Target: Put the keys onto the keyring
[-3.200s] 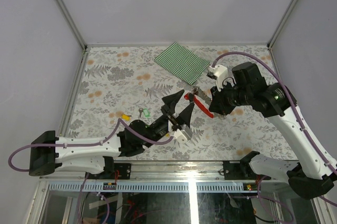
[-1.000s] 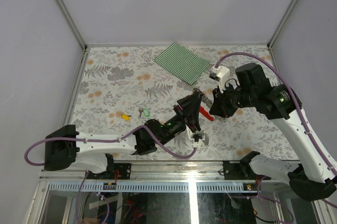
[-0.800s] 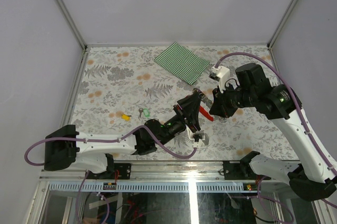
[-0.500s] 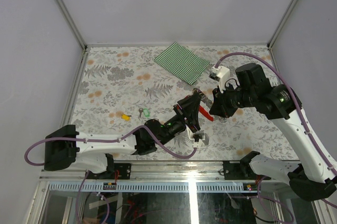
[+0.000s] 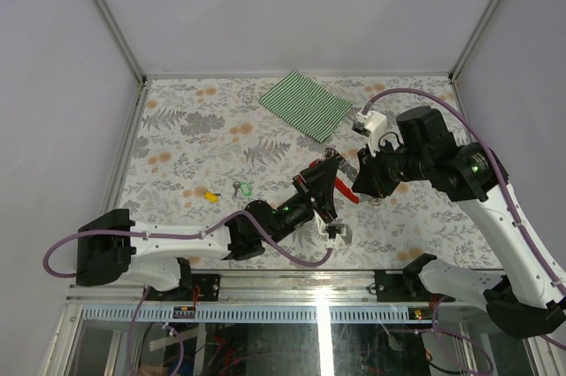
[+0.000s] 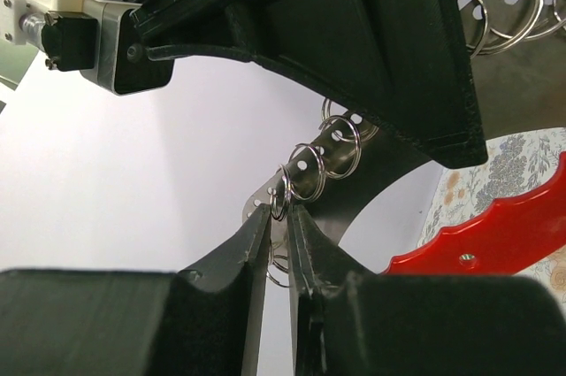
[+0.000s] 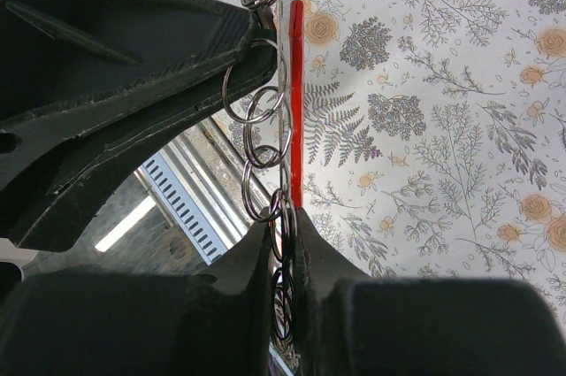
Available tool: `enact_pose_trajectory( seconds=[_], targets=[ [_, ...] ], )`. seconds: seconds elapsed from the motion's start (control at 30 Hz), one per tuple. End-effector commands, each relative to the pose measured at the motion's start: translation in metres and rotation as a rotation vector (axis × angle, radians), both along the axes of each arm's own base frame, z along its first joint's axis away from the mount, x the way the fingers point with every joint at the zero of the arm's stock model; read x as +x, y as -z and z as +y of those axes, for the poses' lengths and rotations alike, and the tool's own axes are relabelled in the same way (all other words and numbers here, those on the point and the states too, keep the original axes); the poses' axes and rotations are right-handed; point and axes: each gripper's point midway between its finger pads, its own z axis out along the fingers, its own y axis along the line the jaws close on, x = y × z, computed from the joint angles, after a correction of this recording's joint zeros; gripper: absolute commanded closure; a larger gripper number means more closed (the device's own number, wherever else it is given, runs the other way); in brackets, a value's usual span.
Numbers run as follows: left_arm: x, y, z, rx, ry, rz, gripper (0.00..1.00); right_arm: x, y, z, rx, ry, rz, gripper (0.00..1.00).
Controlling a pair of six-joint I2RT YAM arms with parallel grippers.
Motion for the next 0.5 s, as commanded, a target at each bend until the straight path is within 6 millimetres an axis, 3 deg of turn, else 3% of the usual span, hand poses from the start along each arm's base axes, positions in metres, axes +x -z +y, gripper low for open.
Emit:
enact_pose_trajectory(
  seconds=[0.0, 0.47],
  targets=[
    [-0.0019, -0.0321, 0.0021, -0.089, -0.003, -0.039, 0.86, -0.0041, -0.0197, 0.0032, 0.061, -0.013, -0.045, 0.95],
    [-0.0023, -0.0322, -0.0043, -0.076, 0.005, -0.049, 0.87, -0.0058, -0.0172, 0.0020, 0.056, -0.017, -0.043, 0.95]
  ],
)
